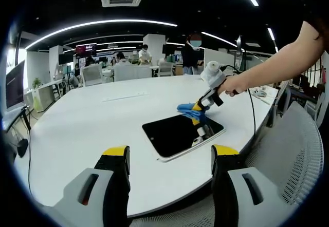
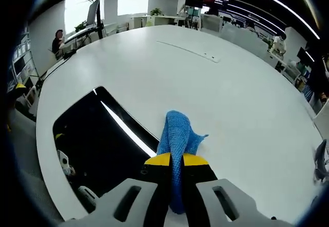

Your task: Wipe the mirror surface with the cleaning cloth until all visible marks leave the cleaned area.

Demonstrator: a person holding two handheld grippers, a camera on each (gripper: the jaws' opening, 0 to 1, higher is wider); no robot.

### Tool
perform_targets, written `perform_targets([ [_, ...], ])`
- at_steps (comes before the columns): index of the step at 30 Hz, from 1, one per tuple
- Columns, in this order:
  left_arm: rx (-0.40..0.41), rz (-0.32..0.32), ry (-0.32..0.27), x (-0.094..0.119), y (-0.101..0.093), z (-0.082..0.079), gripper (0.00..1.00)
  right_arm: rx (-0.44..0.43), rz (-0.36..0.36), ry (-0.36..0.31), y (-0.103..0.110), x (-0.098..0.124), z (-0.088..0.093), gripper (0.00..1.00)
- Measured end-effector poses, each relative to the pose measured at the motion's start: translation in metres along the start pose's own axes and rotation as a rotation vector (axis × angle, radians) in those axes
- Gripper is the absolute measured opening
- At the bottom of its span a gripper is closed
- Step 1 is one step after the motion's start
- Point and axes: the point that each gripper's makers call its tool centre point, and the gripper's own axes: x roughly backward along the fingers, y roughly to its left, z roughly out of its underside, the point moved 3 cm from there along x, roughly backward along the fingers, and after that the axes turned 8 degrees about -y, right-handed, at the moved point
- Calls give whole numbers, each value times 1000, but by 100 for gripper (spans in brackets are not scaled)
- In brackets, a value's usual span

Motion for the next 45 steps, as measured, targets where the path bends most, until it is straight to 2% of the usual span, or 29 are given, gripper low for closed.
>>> perform_targets([
  [12,0,-1,1,0,-1,0,62,-15,9,-7,1,3,-3,0],
  [15,0,-2,1,0,-1,0,62,-110,10,-52,0,6,-11,0],
  [18,0,-3,0,0,-1,0,62,-87,13,-44,-2,9,-12,0],
  [25,-1,-3,-3,0,0,-1,62,-97,28,-57,-7,23,-13,0],
  [27,-1,-3,-4,0,0,-1,62,-31,37,-49,-10,28,-13,0],
  [31,-2,-2,-6,0,0,-2,62,-59,38,-62,-11,37,-13,0],
  [39,-3,-2,-7,0,0,-2,62,-123,70,-70,-20,55,0,0],
  [45,-3,-1,-7,0,-1,-2,62,-181,98,-57,-29,66,21,0],
])
